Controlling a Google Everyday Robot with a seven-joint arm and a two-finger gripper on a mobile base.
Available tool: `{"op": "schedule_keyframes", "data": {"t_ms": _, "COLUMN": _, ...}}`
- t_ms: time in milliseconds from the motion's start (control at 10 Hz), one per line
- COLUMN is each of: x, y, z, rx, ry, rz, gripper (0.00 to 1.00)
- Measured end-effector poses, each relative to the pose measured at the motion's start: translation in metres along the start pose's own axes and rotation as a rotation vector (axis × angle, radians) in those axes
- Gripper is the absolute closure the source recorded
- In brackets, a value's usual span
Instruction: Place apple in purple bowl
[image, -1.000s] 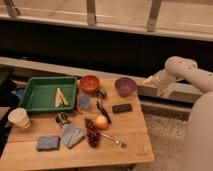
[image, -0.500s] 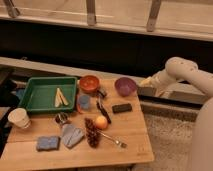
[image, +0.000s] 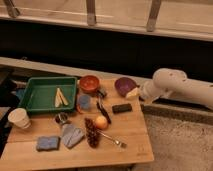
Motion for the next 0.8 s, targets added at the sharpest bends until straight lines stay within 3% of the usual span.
{"op": "schedule_keyframes", "data": {"t_ms": 300, "x": 0.035, "y": 0.058, "z": 0.019, "rx": -0.032, "ry": 0.017, "rz": -0.088, "gripper": 0.29}}
{"op": "schedule_keyframes", "data": {"t_ms": 800, "x": 0.036, "y": 0.059, "z": 0.019, "rx": -0.035, "ry": 0.013, "rz": -0.097, "gripper": 0.29}}
